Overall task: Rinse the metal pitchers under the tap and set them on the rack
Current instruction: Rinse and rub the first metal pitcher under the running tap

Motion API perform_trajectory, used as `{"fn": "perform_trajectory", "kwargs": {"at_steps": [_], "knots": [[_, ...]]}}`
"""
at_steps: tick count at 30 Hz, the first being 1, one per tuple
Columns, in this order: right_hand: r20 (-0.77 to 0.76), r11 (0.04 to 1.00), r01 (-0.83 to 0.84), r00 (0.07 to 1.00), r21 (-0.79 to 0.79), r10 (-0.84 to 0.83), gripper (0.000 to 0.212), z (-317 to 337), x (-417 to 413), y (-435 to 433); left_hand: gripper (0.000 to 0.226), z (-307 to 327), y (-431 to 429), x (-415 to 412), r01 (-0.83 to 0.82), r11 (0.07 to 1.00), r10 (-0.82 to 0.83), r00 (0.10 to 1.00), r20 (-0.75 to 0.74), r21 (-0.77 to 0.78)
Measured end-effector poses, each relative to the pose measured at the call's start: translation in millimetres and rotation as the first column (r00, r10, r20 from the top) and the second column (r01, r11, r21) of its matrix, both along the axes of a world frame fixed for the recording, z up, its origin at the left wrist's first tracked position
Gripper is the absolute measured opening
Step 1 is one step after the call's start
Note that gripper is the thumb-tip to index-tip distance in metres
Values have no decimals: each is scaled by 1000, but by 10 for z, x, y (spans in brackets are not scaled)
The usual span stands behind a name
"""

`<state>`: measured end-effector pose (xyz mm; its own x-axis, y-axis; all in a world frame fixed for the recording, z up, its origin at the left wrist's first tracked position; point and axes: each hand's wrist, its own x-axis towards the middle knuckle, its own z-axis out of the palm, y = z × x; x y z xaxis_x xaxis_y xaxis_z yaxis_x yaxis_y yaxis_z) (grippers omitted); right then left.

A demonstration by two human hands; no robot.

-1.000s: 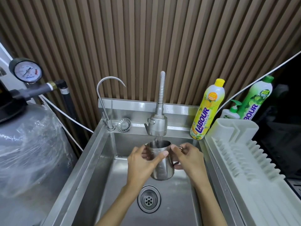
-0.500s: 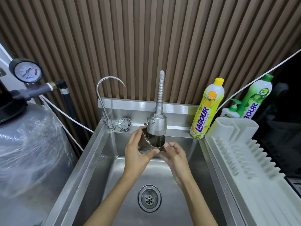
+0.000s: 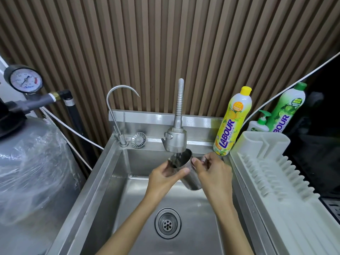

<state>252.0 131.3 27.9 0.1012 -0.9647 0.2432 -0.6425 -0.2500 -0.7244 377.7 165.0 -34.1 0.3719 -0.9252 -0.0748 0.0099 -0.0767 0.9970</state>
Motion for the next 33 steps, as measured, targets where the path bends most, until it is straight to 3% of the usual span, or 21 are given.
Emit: {"fn": "perform_trajectory", "kwargs": {"at_steps": [2, 4, 6, 9, 12, 14, 17, 20, 22, 25, 27, 29, 33], "knots": [[100, 1000, -24, 995, -19, 26, 16, -14, 21, -17, 43, 10, -62, -13, -5, 997, 0, 998, -68, -81], [301, 995, -92, 951, 48, 73, 4, -99, 48, -99, 57, 55, -111, -5, -52, 985, 36, 994, -100, -164], [500, 975, -182, 861, 128, 96, 13, -200, 101, -170, 70, 79, -150, 36, -100, 967, 86, 994, -72, -236], [743, 902, -372, 663, 220, 92, 20, -352, 206, -220, 78, 146, -129, 121, -147, 939, 194, 973, 125, -311], [878, 809, -522, 478, 269, 16, 18, -454, 238, -221, 83, 255, -57, 138, -183, 929, 299, 882, 363, -321], [858, 791, -523, 513, 318, -6, 17, -459, 218, -204, 93, 275, -18, 132, -261, 925, 369, 793, 484, -277], [737, 823, -421, 676, 380, 6, 21, -389, 151, -147, 87, 222, 64, 96, -343, 911, 412, 738, 534, -229], [515, 903, -227, 857, 365, 7, 24, -292, 68, -134, 66, 123, 128, 43, -339, 931, 361, 794, 490, -136], [300, 966, -97, 954, 241, 21, 27, -207, 31, -113, 41, 59, 125, 15, -290, 953, 301, 888, 346, -85], [101, 998, -27, 995, 57, 21, 24, -85, 22, -32, 34, -4, 59, -21, -147, 987, 153, 985, 85, -71], [164, 998, -64, 985, 10, 61, 25, -65, 31, -19, 40, -33, -7, -25, -107, 989, 106, 994, -18, -102], [354, 992, -118, 930, 37, 97, 28, -121, 43, -62, 54, -21, -79, -22, -109, 981, 99, 993, -69, -159], [696, 941, -300, 709, 155, 111, 23, -321, 111, -169, 83, 103, -133, 25, -173, 949, 185, 983, 18, -263]]}}
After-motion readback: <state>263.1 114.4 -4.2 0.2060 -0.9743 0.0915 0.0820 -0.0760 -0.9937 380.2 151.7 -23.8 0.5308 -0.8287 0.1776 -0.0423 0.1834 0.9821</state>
